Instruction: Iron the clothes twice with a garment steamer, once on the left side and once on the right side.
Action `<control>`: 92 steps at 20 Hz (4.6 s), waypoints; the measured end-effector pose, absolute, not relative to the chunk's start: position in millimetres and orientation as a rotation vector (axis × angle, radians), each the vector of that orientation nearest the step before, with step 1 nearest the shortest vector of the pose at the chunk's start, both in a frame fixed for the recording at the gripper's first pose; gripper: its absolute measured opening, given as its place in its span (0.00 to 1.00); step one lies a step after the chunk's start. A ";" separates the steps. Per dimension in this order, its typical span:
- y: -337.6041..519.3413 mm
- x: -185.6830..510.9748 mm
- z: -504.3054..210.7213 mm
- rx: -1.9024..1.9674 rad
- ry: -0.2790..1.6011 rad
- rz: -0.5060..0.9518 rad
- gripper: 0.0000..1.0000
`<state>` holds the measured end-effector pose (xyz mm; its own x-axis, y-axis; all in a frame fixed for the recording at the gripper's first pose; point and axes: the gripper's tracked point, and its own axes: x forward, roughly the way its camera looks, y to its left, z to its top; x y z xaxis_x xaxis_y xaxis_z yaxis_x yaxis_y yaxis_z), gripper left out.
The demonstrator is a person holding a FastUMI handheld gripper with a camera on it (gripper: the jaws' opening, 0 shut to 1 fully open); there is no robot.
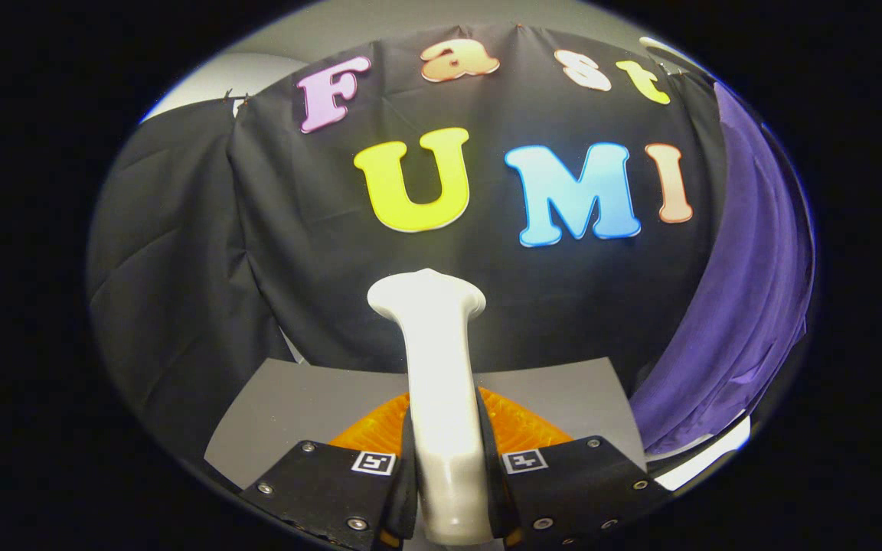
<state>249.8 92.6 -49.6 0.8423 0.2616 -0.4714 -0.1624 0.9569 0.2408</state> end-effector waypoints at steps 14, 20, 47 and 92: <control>-36.3 102.1 56.6 0.112 0.136 0.324 0.36; -85.1 50.7 83.6 0.126 0.053 0.329 0.36; -276.0 134.7 88.0 0.027 -0.093 -0.107 0.36; -257.1 120.2 -197.1 0.030 0.319 -0.152 0.37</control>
<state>120.2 -257.1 -197.1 0.9382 -0.1441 -0.3145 0.1537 0.9881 0.0058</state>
